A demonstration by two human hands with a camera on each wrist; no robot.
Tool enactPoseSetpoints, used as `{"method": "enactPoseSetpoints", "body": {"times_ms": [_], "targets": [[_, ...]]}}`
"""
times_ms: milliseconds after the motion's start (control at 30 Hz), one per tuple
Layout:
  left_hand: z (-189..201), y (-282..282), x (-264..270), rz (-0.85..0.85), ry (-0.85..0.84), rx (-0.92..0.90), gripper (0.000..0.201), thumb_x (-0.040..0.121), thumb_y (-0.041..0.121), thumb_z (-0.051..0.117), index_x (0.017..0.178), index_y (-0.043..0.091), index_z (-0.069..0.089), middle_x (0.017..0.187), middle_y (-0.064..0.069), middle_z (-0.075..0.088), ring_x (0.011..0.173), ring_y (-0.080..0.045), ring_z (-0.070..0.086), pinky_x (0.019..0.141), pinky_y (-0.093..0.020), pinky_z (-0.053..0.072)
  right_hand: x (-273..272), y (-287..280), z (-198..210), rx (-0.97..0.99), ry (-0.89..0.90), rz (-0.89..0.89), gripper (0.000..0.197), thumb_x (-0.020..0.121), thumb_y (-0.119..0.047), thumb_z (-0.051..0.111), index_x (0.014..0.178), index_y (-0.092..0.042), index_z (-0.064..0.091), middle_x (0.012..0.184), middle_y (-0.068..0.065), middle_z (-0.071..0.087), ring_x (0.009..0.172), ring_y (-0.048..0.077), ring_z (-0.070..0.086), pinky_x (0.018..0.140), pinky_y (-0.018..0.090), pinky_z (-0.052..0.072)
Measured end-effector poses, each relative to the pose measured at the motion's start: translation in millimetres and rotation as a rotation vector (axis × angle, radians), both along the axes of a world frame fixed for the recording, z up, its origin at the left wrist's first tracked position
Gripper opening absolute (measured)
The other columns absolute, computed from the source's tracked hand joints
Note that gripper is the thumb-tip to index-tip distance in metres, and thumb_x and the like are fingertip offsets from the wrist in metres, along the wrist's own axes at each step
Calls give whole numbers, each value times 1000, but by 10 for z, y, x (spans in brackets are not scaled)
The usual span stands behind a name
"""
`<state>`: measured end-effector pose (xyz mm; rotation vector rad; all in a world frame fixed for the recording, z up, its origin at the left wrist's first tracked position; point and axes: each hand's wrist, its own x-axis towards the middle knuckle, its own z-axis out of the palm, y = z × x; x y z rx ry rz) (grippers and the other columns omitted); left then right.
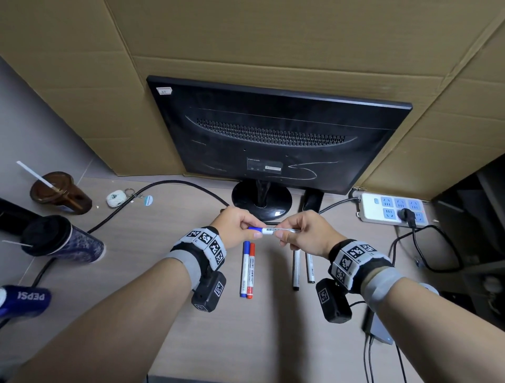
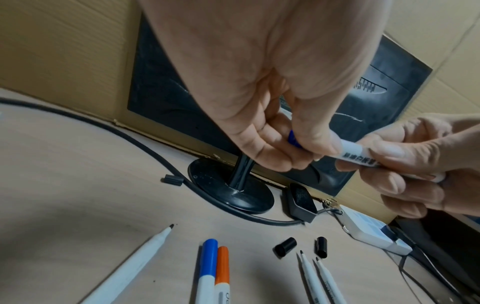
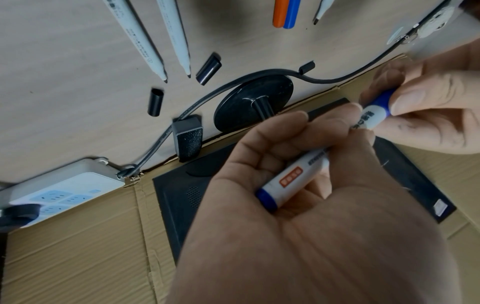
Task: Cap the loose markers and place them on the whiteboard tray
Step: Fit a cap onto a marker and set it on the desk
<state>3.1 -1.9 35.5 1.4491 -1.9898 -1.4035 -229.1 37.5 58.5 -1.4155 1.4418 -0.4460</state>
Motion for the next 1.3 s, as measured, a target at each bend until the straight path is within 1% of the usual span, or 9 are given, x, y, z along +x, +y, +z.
{"method": "enactPoseSetpoints", "body": {"times_ms": [167,367,500,633,767,900,967,1133,1300], "targets": [[7,13,-38,-50,8,-8,22,81,7,83,100,19,84,74,14,69,66,3,63,72,-12,50,-20,34,13,28,-4,-1,19,96,-18,74,78,-21,80,62,-3,73,52,13,59,57,23,52],[42,-20,-122,-109,-15,-44,23,80,9,84,100,20,84,77,14,65,69,0,63,75,-21,56,-89,27,-11,112,-47,-46,17,96,-17,73,87,-4,80,61,3,72,57,21,64,64,30,58],[77,-90,-95,-99,2,11,25,79,10,85,100,24,84,79,11,72,75,-8,72,81,-27,61,-75,29,11,104,-105,-79,19,97,-18,73,79,-13,78,63,4,71,55,18,63,60,26,56],[94,-117,-46,9,3,64,32,79,11,86,109,21,81,86,5,80,82,-10,76,82,-18,56,-11,14,-61,108,-130,-94,15,97,-25,74,85,-18,78,76,3,78,65,16,65,71,30,59],[12,-81,-18,121,30,128,39,81,7,84,117,18,74,95,9,75,82,2,72,76,-9,53,64,-5,-294,76,40,-106,10,90,-32,80,83,-25,80,81,-2,80,73,7,67,82,28,56],[-254,-54,107,286,-61,88,12,84,20,78,97,22,77,90,5,78,86,-12,74,87,-34,60,199,72,-560,130,294,-94,14,83,-33,81,83,-19,77,80,1,77,68,15,68,64,27,53],[-354,-14,157,346,-123,96,8,87,28,74,81,22,73,76,0,77,75,-17,74,84,-39,61,262,129,-709,198,394,-82,21,83,-37,76,82,-17,77,81,2,77,76,18,70,66,27,54],[-529,147,185,301,-208,157,21,81,38,83,80,19,73,74,1,75,65,-9,67,66,-25,54,407,300,-1077,358,308,-141,23,80,-37,79,78,-14,76,76,3,78,69,20,78,69,37,67],[-612,130,88,253,-207,204,21,78,39,85,77,20,74,73,3,75,67,-9,67,66,-25,53,304,392,-1067,338,242,-229,13,86,-20,74,78,-10,75,73,11,79,66,30,79,66,44,67]]}}
